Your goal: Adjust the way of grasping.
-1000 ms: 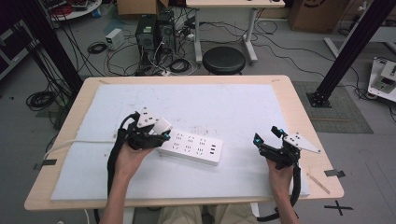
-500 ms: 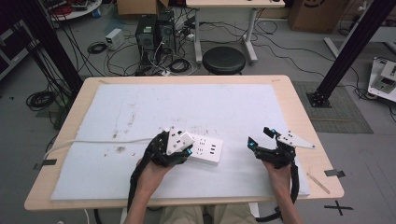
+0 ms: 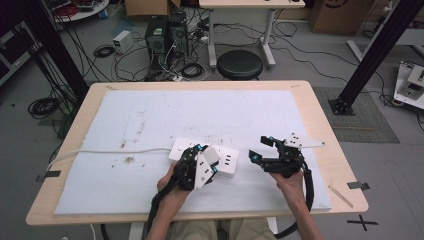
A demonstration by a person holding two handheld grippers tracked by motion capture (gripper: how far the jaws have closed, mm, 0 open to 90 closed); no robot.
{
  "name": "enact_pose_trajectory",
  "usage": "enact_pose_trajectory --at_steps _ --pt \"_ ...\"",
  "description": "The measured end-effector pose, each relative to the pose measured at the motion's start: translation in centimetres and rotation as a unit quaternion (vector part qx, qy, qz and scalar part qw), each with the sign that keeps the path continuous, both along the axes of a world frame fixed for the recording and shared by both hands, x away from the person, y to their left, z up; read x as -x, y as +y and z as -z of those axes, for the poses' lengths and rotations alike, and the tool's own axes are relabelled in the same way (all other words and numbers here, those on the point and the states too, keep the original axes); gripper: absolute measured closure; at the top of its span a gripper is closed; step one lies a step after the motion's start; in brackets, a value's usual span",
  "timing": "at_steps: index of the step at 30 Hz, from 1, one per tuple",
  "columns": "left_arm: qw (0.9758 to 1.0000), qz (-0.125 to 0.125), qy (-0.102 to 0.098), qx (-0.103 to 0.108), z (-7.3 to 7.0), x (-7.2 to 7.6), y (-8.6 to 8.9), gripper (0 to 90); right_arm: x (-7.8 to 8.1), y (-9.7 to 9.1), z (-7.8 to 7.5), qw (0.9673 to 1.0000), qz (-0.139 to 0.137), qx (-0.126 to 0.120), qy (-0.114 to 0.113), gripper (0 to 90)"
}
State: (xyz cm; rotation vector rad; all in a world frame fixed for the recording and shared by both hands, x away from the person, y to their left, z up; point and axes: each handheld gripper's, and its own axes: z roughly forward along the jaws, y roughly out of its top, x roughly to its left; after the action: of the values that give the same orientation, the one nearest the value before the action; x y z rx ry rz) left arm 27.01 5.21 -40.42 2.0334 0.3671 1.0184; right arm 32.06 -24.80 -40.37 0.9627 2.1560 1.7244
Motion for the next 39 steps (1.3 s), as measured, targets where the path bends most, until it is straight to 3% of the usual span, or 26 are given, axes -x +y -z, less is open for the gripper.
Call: enact_pose_trajectory --at_steps 2,4,5,7,8,14,18,20,22,23,32,34,36,39 --pt "0.9998 0.006 -0.017 -0.009 0.0 0.4 -0.3 42.5 -0.1 0.6 -0.3 0.9997 -0.021 -0.005 0.014 20.0" --pt "0.9998 0.006 -0.017 -0.009 0.0 0.4 -0.3 42.6 -0.2 0.8 -0.3 0.9994 -0.026 -0.008 0.020 20.0" --pt "0.9990 0.003 -0.042 -0.016 0.0 0.8 -0.8 42.6 -0.3 1.3 -0.5 0.9986 -0.044 -0.009 0.027 19.9" --pt "0.9990 0.003 -0.042 -0.016 0.0 0.8 -0.8 42.7 -0.3 1.5 -0.6 0.9983 -0.050 -0.008 0.028 19.9" --pt "0.9983 0.007 -0.055 -0.016 0.1 1.0 -1.0 42.7 -0.3 1.9 -0.7 0.9975 -0.062 -0.004 0.033 19.9" --pt "0.9957 0.013 -0.085 -0.034 0.4 1.4 -1.5 42.7 -0.4 3.0 -0.9 0.9938 -0.099 0.010 0.049 19.9" --pt "0.9948 0.018 -0.093 -0.037 0.5 1.4 -1.8 42.7 -0.5 3.5 -0.9 0.9918 -0.115 0.004 0.056 20.0" --pt "0.9941 0.019 -0.099 -0.040 0.6 1.5 -1.8 42.7 -0.7 3.8 -0.9 0.9891 -0.129 -0.006 0.070 20.0" --pt "0.9939 0.020 -0.102 -0.037 0.6 1.5 -1.9 42.7 -0.7 3.8 -0.9 0.9891 -0.129 -0.006 0.070 20.0" --pt "0.9930 0.026 -0.110 -0.033 0.7 1.6 -1.9 42.7 -0.9 4.2 -0.9 0.9870 -0.140 -0.010 0.079 20.0" --pt "0.9911 0.041 -0.124 -0.024 0.8 2.1 -2.4 42.6 -1.2 5.0 -0.8 0.9799 -0.171 -0.022 0.101 21.6" --pt "0.9908 0.044 -0.125 -0.025 0.8 2.1 -2.6 42.6 -1.2 5.1 -0.7 0.9784 -0.182 -0.026 0.094 27.0" --pt "0.9904 0.046 -0.128 -0.027 0.8 2.2 -2.7 42.6 -1.2 5.2 -0.7 0.9762 -0.188 -0.034 0.102 27.0" --pt "0.9902 0.047 -0.130 -0.023 0.8 2.2 -2.8 42.6 -1.3 5.2 -0.7 0.9760 -0.189 -0.036 0.102 27.4"
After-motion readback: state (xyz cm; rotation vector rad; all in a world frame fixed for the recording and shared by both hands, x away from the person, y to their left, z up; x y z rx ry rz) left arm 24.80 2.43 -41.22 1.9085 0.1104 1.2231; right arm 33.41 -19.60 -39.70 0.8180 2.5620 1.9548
